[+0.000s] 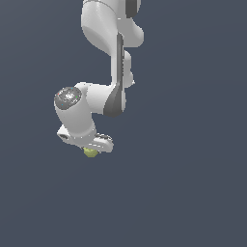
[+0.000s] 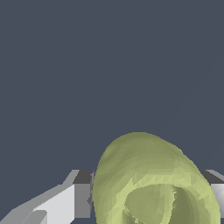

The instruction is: Pick up the object and move it to a goal position.

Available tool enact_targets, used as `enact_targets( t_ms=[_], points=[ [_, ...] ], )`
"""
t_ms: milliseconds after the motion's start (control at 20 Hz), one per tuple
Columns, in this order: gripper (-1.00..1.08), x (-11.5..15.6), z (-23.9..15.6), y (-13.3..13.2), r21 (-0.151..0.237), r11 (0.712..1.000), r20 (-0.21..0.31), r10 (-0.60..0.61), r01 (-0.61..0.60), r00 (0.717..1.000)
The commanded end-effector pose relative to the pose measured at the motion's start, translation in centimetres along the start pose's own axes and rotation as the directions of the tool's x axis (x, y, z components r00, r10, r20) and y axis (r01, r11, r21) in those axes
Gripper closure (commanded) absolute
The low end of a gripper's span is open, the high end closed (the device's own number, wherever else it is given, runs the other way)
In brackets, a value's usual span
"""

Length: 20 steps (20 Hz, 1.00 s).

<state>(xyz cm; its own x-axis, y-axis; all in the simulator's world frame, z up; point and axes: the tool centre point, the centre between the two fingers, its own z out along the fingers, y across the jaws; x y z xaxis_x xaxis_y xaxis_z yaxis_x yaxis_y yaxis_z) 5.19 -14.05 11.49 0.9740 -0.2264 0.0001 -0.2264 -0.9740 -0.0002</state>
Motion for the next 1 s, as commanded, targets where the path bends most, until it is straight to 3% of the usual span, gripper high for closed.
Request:
enact_targets(
  t_ms=[0,500,950],
  points=[
    [1.08,0.7,-2.1,1.3,0.000,1.000,0.000,0.000,0.000,1.000],
    [1.08,3.8,-10.2,6.3,0.000,1.000,0.000,0.000,0.000,1.000],
    [1.08,5.4,-13.7,8.4,0.000,1.000,0.000,0.000,0.000,1.000]
  ],
)
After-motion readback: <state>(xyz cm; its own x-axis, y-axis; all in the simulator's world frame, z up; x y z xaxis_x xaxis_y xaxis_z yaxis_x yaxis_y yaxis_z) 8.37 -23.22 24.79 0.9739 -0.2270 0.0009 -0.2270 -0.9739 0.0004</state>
